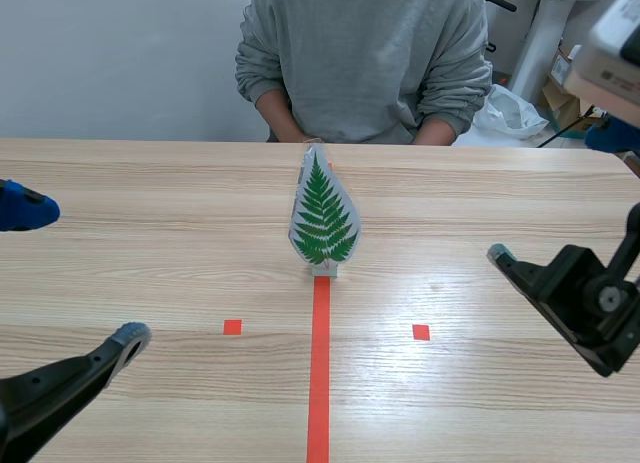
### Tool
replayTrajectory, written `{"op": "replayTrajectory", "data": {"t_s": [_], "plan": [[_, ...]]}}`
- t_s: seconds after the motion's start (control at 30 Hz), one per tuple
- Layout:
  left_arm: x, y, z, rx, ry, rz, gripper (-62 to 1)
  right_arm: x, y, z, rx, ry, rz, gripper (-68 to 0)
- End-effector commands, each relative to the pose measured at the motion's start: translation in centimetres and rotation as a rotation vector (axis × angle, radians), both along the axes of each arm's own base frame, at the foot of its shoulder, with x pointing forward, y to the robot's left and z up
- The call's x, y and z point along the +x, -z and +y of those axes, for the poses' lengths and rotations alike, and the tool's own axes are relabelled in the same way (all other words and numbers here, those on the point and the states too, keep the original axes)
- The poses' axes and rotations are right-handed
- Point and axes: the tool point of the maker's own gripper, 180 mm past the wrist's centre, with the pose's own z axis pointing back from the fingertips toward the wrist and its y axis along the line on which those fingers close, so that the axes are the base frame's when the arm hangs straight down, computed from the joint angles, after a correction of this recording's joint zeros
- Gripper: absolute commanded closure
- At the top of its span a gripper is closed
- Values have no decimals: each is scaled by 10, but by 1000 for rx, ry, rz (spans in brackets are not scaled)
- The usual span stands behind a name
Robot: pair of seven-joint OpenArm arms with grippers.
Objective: Do the leaf sorting experiment
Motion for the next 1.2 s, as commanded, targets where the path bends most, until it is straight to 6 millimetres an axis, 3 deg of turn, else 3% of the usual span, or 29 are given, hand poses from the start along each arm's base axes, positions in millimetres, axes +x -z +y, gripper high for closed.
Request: {"op": "replayTrajectory", "data": {"t_s": [0.0,0.3,0.4,0.53,0.73,1.0,1.17], "plan": [[-2,-2,-4,-29,5,1,-623,3,-5,0,3,3,-22,-679],[2,-19,-12,-95,29,-78,-623,5,-10,4,31,-16,-47,-679],[3,-24,-13,-113,39,-119,-623,7,8,-2,63,-2,-12,-679],[7,-13,-5,-139,21,-123,-623,15,26,-11,109,15,11,-679],[17,-6,5,-155,-3,-143,-623,39,47,-34,150,67,21,-679],[24,-5,9,-153,-13,-156,-623,88,64,-69,202,143,28,-679],[24,-4,9,-149,-14,-151,-623,119,69,-77,245,132,51,-608]]}}
